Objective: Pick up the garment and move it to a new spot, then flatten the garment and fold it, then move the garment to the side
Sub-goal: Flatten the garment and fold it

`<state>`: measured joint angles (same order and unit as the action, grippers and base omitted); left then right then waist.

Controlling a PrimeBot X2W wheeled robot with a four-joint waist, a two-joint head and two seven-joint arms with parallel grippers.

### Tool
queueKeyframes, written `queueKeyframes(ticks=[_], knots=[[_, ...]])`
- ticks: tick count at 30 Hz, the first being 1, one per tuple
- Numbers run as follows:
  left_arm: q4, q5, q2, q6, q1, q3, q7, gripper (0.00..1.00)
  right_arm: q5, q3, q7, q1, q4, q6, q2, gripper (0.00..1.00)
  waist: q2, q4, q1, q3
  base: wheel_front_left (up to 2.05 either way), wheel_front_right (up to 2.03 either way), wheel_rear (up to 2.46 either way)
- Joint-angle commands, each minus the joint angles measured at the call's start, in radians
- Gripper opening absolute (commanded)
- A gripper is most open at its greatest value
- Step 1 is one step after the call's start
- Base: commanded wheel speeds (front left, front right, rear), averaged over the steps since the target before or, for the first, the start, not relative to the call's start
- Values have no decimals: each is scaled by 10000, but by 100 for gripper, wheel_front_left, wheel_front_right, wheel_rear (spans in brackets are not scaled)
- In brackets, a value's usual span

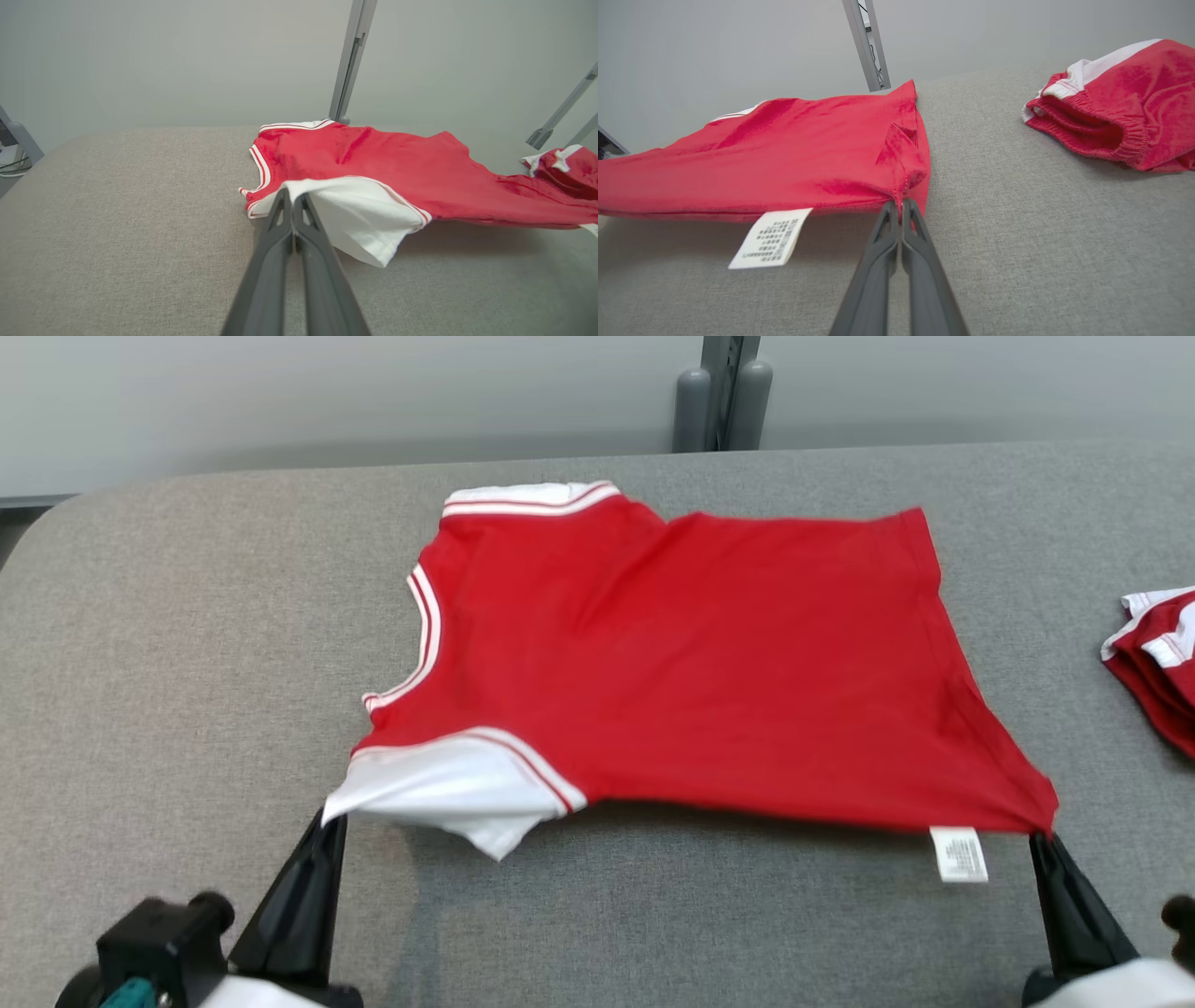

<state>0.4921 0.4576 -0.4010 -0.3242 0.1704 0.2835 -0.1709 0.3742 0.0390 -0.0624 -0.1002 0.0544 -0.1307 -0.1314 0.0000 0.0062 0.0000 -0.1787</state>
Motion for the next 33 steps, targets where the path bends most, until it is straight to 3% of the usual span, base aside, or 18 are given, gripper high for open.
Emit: queueKeyframes(ticks=[1,7,15,21,33], knots=[[255,-128,-96,-169,266,-58,-140,0,-103,198,213,-318,-386,-2,101,0,0,0,0,71,0,0,0],[1517,-211,-223,-808,1325,65,-964,0,-527,868,1431,-2061,-2105,-2,663,0,0,50,0,326,0,0,0],[2098,-197,-328,-1121,1862,292,-1641,0,-565,1075,1924,-2810,-2484,-2,787,0,0,100,0,365,0,0,0],[1646,44,-220,-846,1292,337,-1653,0,-333,898,2002,-2380,-2171,-2,786,0,0,106,0,56,0,0,0],[-654,819,-23,618,-2110,176,-1461,0,-267,430,1771,454,-960,-2,402,0,0,-309,0,-1193,0,0,0]])
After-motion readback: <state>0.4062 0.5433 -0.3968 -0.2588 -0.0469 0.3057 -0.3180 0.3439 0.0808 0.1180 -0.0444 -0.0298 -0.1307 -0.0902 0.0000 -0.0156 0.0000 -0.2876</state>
